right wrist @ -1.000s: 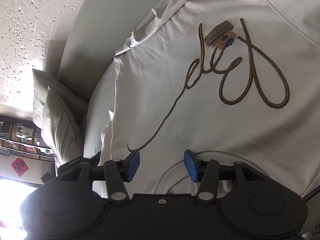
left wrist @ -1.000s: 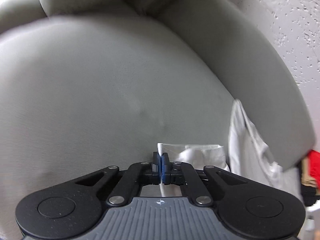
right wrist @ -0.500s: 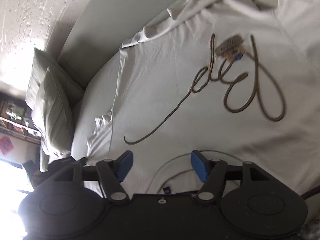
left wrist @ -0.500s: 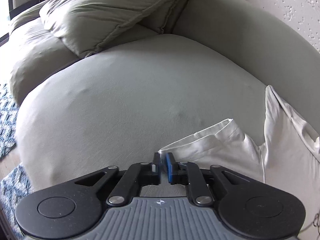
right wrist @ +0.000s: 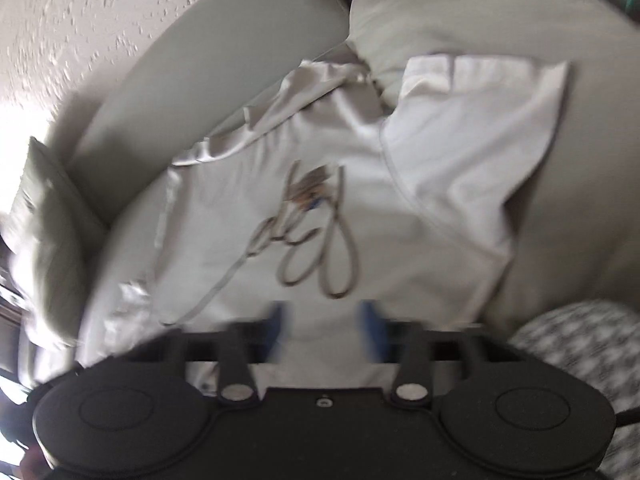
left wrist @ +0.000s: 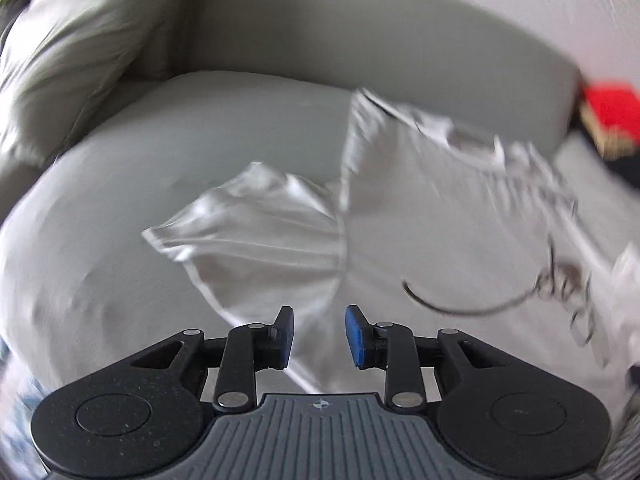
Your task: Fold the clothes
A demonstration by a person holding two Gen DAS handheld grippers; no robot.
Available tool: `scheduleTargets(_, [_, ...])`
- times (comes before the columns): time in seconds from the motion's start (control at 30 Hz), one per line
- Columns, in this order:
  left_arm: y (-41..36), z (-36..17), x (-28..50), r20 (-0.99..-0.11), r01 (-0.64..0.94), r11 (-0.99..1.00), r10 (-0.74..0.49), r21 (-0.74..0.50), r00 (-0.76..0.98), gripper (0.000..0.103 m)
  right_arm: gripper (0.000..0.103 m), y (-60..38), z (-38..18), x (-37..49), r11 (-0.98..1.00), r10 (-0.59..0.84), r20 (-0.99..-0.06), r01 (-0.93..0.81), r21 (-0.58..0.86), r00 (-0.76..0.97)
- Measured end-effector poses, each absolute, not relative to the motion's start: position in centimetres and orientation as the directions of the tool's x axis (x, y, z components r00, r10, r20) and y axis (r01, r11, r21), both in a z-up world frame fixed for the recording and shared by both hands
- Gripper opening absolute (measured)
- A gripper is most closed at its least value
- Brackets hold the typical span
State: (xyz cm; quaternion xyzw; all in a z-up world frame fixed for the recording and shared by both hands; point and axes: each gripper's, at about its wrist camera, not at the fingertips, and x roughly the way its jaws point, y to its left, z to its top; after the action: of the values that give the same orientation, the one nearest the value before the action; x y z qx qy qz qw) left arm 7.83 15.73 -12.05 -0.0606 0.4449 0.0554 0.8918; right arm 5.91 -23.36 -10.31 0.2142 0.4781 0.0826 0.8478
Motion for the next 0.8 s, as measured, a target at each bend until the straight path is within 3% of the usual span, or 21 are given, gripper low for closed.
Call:
scheduleTargets(0.13, [12.4,-13.8,8.5,-0.839,-0.044,0.999,0.051,0.032,0.541,0.018,0.014,-22.6,-10.7,6.2,0.941,0.279,-0.791,0.009,0.338,0.545])
scheduleTargets(0.2, [11.0,-14.3,7.6,-0.845,0.028,0.999,0.014,0.034,0.534,0.018,0.014,-21.9,-11.4,6.5,0.948,0.28,-0.799,-0.023,0.318,0.533])
scheduleTargets(0.4, [9.0,-14.1,4.6,-0.85,0.114,0.985,0.053,0.131,0.524,0.013,0.015,-19.5,-12.5,5.3,0.969,0.245,-0.855,-0.143,0.201,0.458])
scheduleTargets(0.53, [8.3,-13.7,2.3,-0.873,0.15,0.977,0.058,0.149,0.485,0.012,0.015,-20.6,-11.6,3.5,0.965,0.261,-0.885,-0.13,0.228,0.385])
scheduleTargets(0.63, [8.4,-13.4,0.5,-0.879,0.116,0.99,0.014,0.078,0.477,0.021,0.015,-21.9,-11.6,2.2,0.948,0.316,-0.885,-0.08,0.307,0.342])
scheduleTargets(0.8, [8.1,-10.9,-0.4,-0.817,0.106,0.991,0.004,0.08,0.577,0.028,0.016,-22.9,-9.7,1.4,0.914,0.389,-0.81,-0.077,0.398,0.438])
